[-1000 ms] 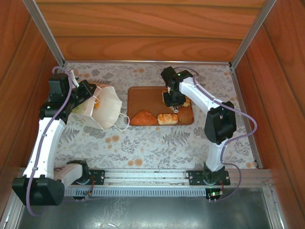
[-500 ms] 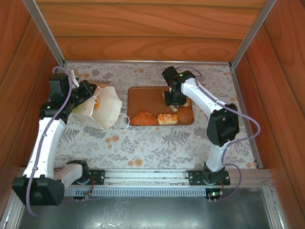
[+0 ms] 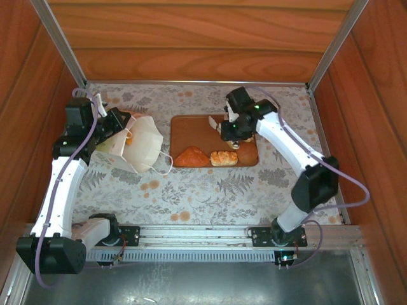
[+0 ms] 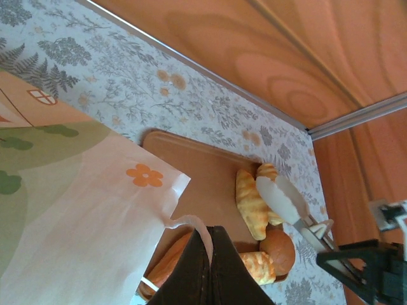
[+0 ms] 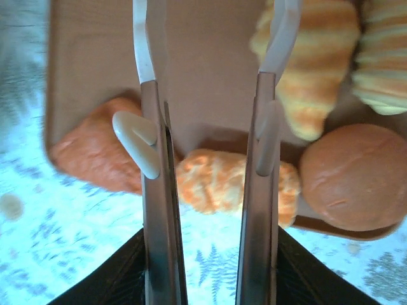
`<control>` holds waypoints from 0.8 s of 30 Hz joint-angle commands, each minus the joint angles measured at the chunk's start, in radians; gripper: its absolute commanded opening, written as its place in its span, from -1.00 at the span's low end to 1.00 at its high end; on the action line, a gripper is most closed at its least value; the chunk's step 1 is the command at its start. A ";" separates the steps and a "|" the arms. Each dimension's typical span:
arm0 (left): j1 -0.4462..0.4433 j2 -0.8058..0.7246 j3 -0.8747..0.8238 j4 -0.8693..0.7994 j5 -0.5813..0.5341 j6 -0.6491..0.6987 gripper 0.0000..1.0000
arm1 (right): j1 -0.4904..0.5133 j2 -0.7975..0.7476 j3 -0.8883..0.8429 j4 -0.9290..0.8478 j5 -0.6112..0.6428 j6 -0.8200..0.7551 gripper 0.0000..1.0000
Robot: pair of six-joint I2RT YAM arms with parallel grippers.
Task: Take the fake bread out of the paper bag
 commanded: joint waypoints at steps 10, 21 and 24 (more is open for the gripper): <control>0.002 -0.133 -0.044 -0.159 -0.118 0.167 -1.00 | 0.254 -0.311 -0.323 0.476 -0.339 -0.078 -0.17; 0.001 -0.136 -0.027 -0.165 -0.171 0.144 -1.00 | 0.439 -0.222 -0.352 0.610 -0.480 -0.045 -0.23; 0.000 -0.124 -0.021 -0.165 -0.160 0.141 -1.00 | 0.471 -0.142 -0.297 0.606 -0.468 -0.039 -0.23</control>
